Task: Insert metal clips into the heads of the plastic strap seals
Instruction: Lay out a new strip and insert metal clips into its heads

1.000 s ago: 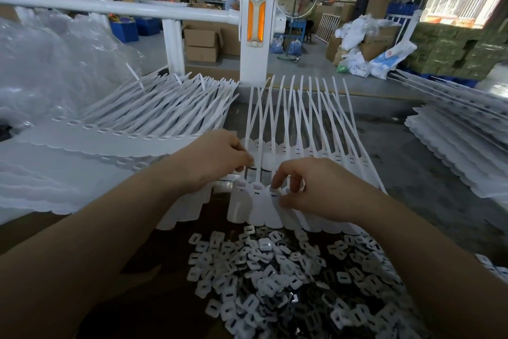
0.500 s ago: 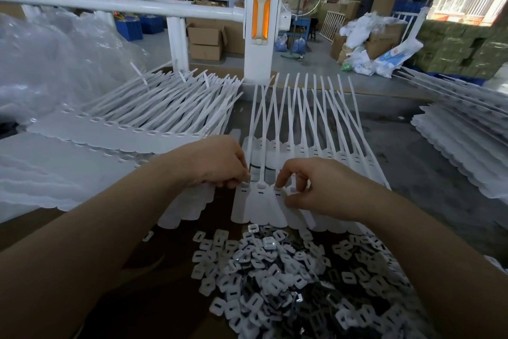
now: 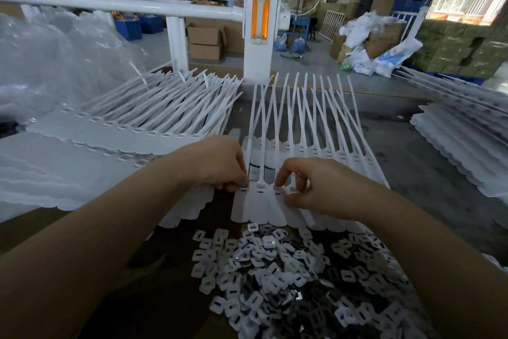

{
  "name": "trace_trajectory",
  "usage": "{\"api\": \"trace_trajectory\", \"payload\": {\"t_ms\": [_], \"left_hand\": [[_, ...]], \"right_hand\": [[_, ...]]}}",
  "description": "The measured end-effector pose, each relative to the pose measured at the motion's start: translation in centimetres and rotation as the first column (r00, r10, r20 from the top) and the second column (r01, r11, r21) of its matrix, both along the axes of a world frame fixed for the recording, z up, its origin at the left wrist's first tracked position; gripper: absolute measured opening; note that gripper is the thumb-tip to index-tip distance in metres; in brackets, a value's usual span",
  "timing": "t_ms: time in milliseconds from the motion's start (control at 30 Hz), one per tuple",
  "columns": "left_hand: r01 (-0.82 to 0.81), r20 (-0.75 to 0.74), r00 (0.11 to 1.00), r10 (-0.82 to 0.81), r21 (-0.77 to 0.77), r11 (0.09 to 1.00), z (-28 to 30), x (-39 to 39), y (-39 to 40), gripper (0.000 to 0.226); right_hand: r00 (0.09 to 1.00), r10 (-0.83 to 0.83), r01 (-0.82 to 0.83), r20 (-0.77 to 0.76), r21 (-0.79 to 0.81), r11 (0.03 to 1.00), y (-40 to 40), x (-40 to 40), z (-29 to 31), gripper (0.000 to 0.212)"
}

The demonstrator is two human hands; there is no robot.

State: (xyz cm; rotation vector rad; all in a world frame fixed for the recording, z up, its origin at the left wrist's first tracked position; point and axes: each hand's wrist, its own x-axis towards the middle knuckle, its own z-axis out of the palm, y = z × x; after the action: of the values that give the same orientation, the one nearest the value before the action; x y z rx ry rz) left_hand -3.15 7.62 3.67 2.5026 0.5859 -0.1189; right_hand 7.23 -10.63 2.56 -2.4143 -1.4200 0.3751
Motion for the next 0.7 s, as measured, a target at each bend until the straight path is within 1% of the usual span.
{"api": "trace_trajectory", "payload": {"t_ms": [433, 700], "left_hand": [[0.046, 0.016, 0.999, -0.046, 0.011, 0.999, -0.24, 0.1, 0.57, 0.011], [0.041, 0.02, 0.999, -0.042, 0.021, 0.999, -0.52, -0.01, 0.69, 0.012]], "right_hand": [[1.0, 0.015, -0.015, 0.005, -0.001, 1.0, -0.06, 0.02, 0.01, 0.022], [1.0, 0.008, -0.008, -0.001, -0.005, 1.0, -0.04, -0.08, -0.05, 0.022]]}}
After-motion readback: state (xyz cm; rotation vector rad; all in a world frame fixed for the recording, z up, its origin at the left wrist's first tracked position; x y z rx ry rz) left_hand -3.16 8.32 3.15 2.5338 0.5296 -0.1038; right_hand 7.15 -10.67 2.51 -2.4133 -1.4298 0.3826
